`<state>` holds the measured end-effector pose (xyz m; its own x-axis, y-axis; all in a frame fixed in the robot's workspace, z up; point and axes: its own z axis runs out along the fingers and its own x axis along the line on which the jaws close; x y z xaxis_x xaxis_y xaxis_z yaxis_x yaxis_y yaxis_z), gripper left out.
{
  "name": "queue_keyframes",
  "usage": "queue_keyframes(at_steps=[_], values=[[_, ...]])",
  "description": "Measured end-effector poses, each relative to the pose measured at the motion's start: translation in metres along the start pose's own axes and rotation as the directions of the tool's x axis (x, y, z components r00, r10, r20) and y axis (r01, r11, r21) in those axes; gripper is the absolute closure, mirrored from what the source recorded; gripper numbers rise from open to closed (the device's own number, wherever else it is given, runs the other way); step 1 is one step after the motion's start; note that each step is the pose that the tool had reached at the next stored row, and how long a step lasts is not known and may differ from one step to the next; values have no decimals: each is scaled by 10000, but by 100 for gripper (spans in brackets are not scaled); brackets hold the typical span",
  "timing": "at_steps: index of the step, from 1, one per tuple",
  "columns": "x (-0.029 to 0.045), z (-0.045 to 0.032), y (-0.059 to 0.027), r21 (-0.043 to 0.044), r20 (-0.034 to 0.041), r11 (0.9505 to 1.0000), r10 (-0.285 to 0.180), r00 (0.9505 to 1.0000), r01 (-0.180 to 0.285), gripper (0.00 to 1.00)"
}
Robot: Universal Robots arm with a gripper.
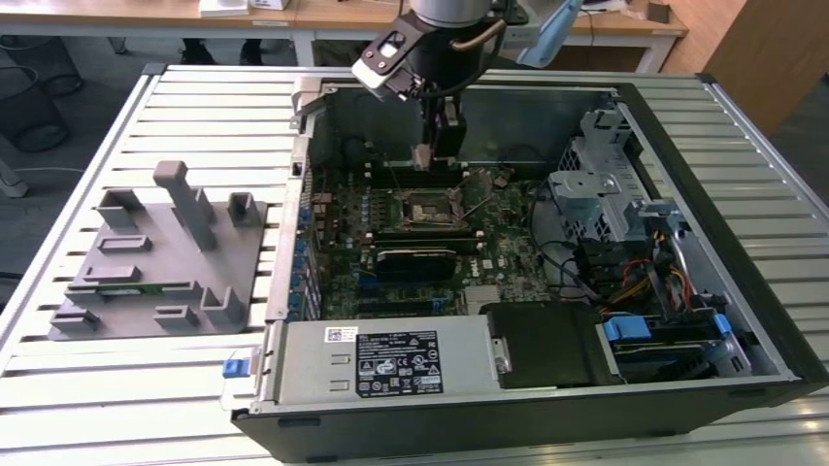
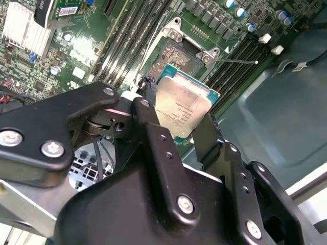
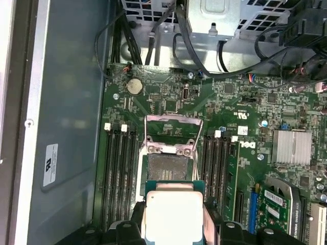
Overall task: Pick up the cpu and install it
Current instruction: 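Place the cpu into insertion slot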
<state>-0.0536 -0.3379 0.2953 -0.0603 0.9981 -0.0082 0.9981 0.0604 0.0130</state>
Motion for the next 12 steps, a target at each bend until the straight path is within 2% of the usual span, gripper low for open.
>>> queue_keyframes(at_steps=[7,12], values=[[1,50,3,1,1,10000,74,10000,-74,47],[1,101,2,2,4,9995,303,9995,-303,47]])
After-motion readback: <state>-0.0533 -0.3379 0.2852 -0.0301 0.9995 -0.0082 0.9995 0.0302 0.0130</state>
